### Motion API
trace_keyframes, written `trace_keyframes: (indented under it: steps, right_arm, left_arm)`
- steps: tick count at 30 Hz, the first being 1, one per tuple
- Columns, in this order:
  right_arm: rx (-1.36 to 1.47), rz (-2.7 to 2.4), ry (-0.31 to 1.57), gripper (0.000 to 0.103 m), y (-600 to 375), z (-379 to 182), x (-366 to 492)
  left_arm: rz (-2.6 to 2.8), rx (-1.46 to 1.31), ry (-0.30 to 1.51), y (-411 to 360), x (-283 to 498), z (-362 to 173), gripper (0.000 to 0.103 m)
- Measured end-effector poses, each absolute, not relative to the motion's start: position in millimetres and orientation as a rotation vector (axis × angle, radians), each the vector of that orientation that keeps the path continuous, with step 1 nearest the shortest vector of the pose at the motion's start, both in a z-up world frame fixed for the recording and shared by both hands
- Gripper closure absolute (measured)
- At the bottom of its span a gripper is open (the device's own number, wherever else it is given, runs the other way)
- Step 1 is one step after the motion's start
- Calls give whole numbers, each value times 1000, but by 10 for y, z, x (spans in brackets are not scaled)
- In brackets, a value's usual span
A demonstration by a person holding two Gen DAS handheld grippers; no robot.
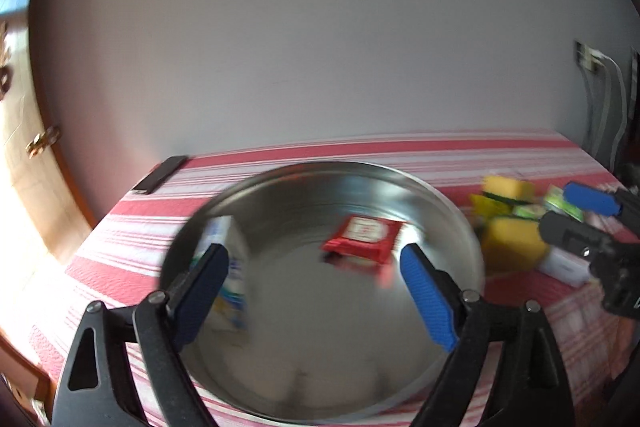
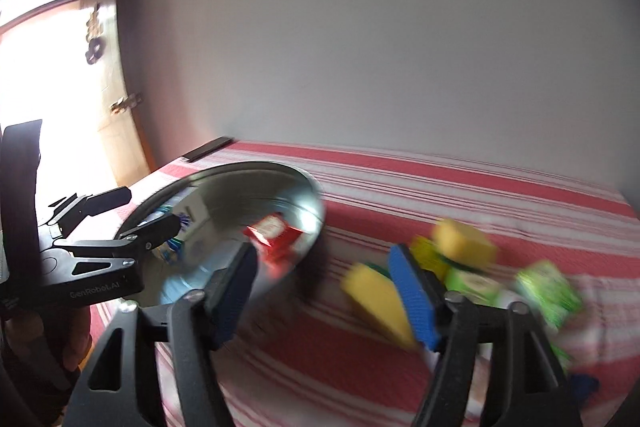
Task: Organize objects
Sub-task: 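Grasp the yellow sponge with the left gripper while the right grasps the beige pastry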
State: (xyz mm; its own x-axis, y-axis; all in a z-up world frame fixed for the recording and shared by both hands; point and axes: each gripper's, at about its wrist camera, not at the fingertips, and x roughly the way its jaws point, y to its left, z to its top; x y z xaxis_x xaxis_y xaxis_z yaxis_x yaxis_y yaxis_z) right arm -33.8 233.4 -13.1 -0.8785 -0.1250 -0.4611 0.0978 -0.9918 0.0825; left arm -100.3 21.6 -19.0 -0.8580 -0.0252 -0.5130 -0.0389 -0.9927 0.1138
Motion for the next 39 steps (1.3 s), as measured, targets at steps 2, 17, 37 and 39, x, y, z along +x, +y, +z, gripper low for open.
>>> trace_keyframes:
  steps: [2, 17, 37, 39]
  right_arm:
    - [744, -2999, -108, 22, 2576, -198, -174]
    - [854, -3102, -120, 22, 3199, -547, 99]
    - [887, -3089, -202, 22, 3273, -603, 62]
    - [912, -3081, -202, 22, 3275, -613, 34]
  left_arm:
    - [2974, -832, 215, 388, -986, -231, 14]
    - [2726, -848, 383, 1590, -1058, -433, 14]
    - [2618, -928, 366, 1839, -1407, -597, 32]
    - [2620, -925, 371, 1843, -1409, -597, 35]
